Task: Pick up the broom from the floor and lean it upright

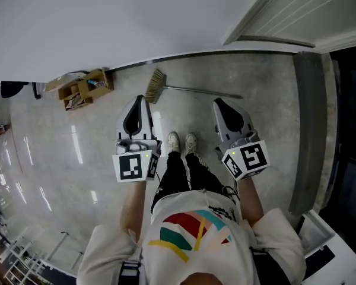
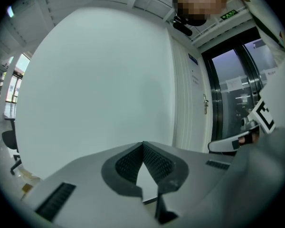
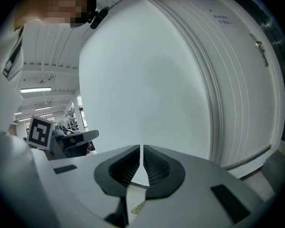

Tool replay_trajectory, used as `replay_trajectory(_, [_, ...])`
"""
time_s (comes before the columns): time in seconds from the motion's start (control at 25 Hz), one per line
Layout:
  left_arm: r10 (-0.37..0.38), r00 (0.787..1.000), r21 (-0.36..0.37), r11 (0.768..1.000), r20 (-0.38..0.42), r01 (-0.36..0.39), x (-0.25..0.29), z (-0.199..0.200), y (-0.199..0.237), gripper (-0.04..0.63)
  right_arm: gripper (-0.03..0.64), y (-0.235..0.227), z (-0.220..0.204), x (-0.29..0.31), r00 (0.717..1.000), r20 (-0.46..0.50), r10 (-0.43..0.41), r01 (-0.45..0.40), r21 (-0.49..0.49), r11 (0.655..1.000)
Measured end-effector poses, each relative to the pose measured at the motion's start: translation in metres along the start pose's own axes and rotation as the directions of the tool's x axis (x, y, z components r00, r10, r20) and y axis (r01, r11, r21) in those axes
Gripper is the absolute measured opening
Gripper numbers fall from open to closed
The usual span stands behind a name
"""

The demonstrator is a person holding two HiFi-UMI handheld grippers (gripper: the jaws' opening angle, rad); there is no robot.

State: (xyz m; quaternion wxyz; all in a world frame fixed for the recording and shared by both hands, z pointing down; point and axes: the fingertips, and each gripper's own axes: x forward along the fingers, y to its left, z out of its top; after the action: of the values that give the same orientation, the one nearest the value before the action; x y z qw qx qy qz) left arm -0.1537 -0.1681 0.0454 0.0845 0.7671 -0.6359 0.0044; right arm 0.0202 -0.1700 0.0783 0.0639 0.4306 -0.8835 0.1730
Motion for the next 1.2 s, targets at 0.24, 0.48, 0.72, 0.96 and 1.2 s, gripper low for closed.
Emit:
replay_trajectory(0.24, [0.08, 0.996, 0.065, 0.995, 0.024, -0.082, 0.05, -0.058, 0.019, 0.046, 0.012, -0.023, -0.045, 0.049, 0.999, -0.028, 0.016, -0.016, -0.016, 1.0])
replay_trajectory(0.48, [0.068, 0.998, 0.051, 0.996, 0.019, -0.069, 0.103, -0.179, 0.047, 0.046, 0.012, -0.074, -0.136, 0.102, 0.999, -0.029, -0.027, 0.026, -0.028, 0.999])
replay_trajectory(0.72, [0.049, 0.998, 0.068, 0.996, 0.032, -0.052, 0.156, -0.344, 0.066, 0.046, 0.012, -0.134, -0.26, 0.163, 0.998, 0.05, -0.033, 0.035, -0.05, 0.998])
replay_trajectory(0.96, [0.02, 1.0, 0.087, 0.996, 0.022, -0.022, 0.21, -0.543, 0.125, 0.046, 0.012, -0.195, -0.449, 0.272, 0.996, 0.09, -0.025, 0.031, -0.068, 0.997])
replay_trajectory(1.2, [-0.078, 0.997, 0.088, 0.993, -0.024, 0.08, 0.262, -0.659, 0.129, 0.046, 0.012, -0.249, -0.551, 0.33, 0.998, 0.053, -0.017, 0.027, -0.185, 0.982])
